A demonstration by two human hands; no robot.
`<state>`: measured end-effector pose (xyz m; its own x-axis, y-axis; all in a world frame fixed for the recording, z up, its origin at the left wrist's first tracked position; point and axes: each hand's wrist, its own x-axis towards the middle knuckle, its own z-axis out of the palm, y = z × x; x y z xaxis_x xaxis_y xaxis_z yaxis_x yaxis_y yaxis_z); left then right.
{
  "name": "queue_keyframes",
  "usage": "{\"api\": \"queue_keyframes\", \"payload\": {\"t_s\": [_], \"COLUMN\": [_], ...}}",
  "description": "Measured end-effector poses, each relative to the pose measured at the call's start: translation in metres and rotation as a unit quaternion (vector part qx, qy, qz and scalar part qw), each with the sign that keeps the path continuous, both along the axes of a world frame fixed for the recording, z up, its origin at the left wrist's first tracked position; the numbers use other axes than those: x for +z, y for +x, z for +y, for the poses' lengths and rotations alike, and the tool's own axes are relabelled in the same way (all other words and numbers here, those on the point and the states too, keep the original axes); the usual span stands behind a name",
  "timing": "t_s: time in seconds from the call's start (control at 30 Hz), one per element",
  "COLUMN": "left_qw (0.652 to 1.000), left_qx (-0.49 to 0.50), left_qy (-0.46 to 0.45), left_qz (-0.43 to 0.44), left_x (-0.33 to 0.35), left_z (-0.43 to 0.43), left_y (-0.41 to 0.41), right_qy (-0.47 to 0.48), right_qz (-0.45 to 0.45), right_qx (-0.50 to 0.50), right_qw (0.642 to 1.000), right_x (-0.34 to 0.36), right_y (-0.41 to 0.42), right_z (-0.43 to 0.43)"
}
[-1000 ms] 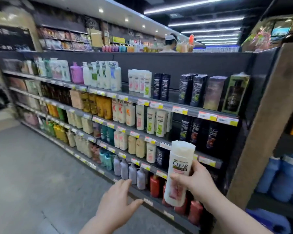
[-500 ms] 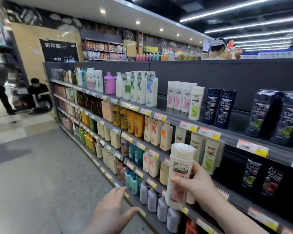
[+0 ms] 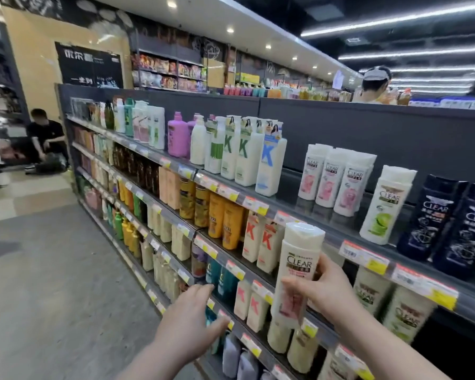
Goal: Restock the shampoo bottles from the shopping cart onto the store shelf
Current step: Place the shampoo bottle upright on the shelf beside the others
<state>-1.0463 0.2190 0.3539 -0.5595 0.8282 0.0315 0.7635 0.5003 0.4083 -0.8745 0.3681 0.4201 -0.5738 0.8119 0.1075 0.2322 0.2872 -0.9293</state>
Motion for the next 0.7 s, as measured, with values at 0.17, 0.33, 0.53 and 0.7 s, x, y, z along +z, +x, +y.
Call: {"api": "queue_keyframes", "payload": {"t_s": [0.17, 0.33, 0.53, 0.7], "left_qw": [0.998, 0.988, 0.970, 0.954], "left_qx": [-0.067, -0.151, -0.237, -0.279], "left_qy": [0.019, 0.002, 0.049, 0.111], "left_qz": [0.003, 0.013, -0.008, -0.014], "left_x": [0.012, 0.025, 0.047, 0.072], "left_z": [0.056, 0.102, 0.179, 0.244], "left_y": [-0.076, -0.130, -0.135, -0.124], "right_qy": [0.013, 0.016, 0.075, 0.111], "right_qz": [0.016, 0.022, 0.033, 0.046], "right_qx": [-0.051, -0.127, -0.238, -0.279], "right_qw": [0.998, 0.991, 0.968, 0.953], "right_x": [0.004, 0.007, 0.036, 0.073], "right_y": [-0.057, -0.101, -0.103, -0.105], "right_z": [0.026, 0.040, 0.078, 0.136]}}
